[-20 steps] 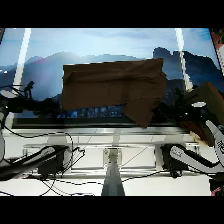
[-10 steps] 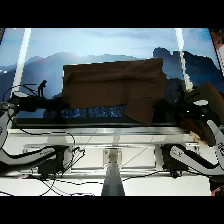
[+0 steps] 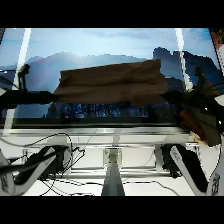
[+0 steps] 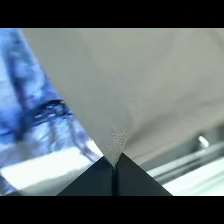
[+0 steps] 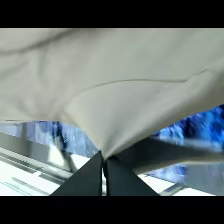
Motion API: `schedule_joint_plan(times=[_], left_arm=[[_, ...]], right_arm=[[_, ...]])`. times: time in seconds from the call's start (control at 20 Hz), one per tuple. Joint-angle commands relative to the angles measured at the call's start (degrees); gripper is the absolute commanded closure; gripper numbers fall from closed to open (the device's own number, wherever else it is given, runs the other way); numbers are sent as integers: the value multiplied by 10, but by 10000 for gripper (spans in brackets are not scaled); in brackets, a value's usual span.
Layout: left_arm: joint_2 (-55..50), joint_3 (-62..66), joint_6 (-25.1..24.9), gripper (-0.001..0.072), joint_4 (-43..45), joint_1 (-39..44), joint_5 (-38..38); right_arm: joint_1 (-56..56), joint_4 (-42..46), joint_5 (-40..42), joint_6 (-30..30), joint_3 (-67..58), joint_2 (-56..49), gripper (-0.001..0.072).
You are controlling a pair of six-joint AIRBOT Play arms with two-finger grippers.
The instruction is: Fold the clothes and pants, and hang the long-sleeved shirts on hangers.
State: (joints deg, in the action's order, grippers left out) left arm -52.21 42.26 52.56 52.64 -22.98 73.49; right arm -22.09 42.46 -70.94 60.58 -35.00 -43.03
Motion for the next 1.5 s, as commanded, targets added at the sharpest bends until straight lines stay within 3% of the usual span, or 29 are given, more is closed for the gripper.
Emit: schedule_joint_plan(times=[0.0,0.15,0.35,0.6,0.8,0.85,1.0,1.05,1.1,1.15,1.3,1.45], left_arm=[[147,-24,34,694,34,-12,14],[227,-48,38,694,41,-13,-8],[221,-112,38,694,28,-13,-106],[107,-139,37,693,-70,-13,-221],[-35,-138,35,691,-156,-13,-301],[-67,-137,14,653,-187,-13,-305],[-138,-132,-102,246,-262,-13,-304],[-148,-128,-116,149,-261,-13,-304],[-152,-122,-126,111,-259,-13,-304],[-151,-116,-128,110,-250,-14,-302],[-151,-80,-111,110,-133,-14,-238],[-153,-44,51,110,53,-14,-198]], right_arm=[[0,54,-45,86,-6,119,695],[0,-24,-16,95,-6,163,695],[0,-63,129,93,-7,102,695],[86,-109,233,49,-7,-90,694],[196,-110,438,42,-7,-219,694],[210,-115,471,54,-7,-240,694],[218,-122,480,65,-20,-266,692],[217,-120,481,64,-24,-266,594],[216,-117,481,64,-31,-266,322],[216,-111,478,64,-38,-266,136],[216,-56,424,63,-70,-266,119],[216,8,358,64,-98,-266,119]])
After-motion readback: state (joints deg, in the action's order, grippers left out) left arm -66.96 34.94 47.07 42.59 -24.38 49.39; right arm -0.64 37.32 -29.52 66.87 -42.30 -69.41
